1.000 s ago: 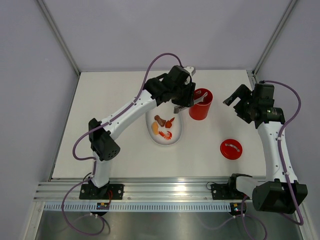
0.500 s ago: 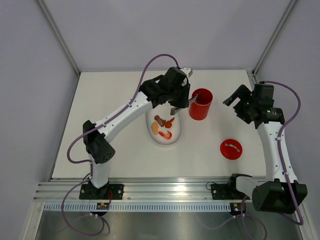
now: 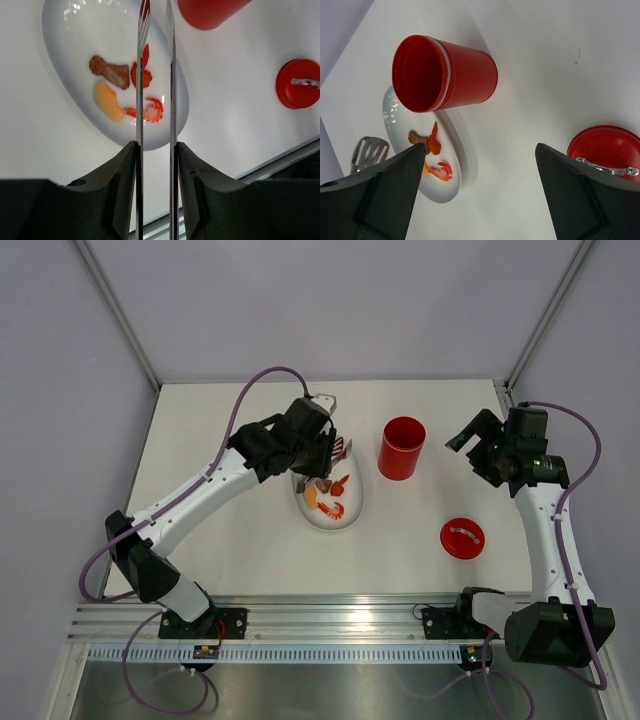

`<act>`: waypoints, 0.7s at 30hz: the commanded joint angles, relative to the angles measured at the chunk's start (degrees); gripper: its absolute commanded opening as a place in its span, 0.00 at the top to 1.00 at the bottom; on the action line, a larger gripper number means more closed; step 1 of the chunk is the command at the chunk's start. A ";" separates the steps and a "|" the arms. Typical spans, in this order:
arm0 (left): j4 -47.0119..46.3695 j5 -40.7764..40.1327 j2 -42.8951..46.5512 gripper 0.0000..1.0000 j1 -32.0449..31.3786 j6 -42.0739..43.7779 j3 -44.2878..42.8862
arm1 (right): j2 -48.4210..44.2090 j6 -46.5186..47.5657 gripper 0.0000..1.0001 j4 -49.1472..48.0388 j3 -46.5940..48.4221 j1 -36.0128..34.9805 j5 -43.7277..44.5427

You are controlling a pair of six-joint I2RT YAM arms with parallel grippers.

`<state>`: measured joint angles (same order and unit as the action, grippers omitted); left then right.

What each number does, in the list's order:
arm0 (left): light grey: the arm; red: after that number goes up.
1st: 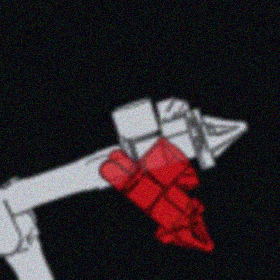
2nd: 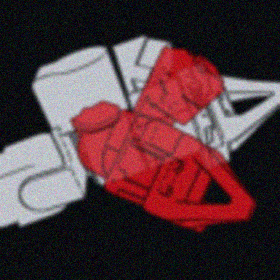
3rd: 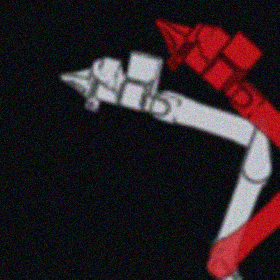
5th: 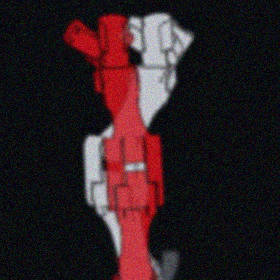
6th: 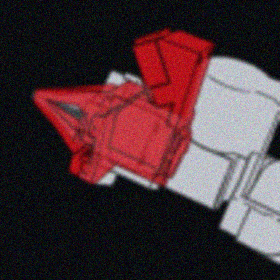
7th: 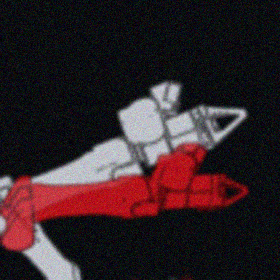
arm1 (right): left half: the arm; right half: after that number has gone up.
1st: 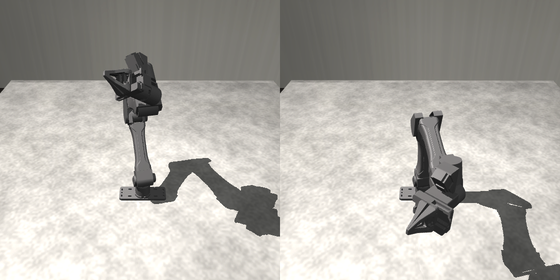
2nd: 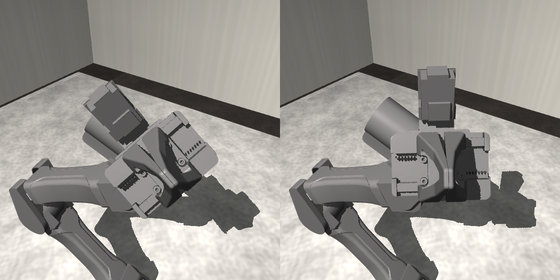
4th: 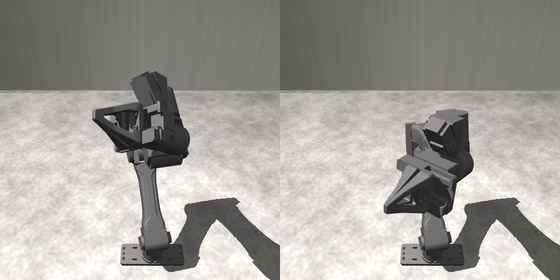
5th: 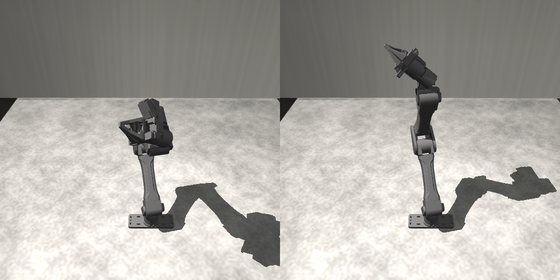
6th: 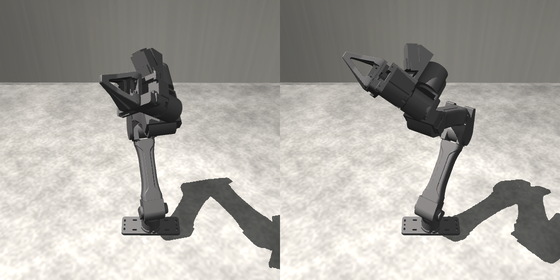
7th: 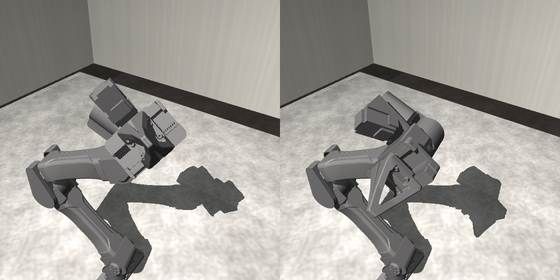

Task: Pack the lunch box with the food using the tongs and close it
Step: Place the fake food in the packing box, then pick up the fake food from the plate.

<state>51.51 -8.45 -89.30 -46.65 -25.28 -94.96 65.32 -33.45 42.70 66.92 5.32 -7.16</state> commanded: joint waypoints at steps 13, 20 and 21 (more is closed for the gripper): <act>-0.70 0.01 0.88 0.51 -2.04 -4.96 13.66 | 0.86 -0.65 0.00 -2.27 -0.03 -0.40 -1.63; -2.02 1.59 -1.32 0.51 -2.13 -5.40 13.13 | 1.04 -0.56 0.00 -2.27 -0.21 -0.49 -1.63; -1.94 1.33 -1.67 0.51 -2.13 -5.40 13.13 | 1.04 -0.65 0.01 -2.35 -0.21 -0.49 -1.54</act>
<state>52.34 -7.75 -89.97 -48.53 -29.95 -81.21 66.41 -33.87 42.13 66.39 5.30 -7.66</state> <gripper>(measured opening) 0.493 0.993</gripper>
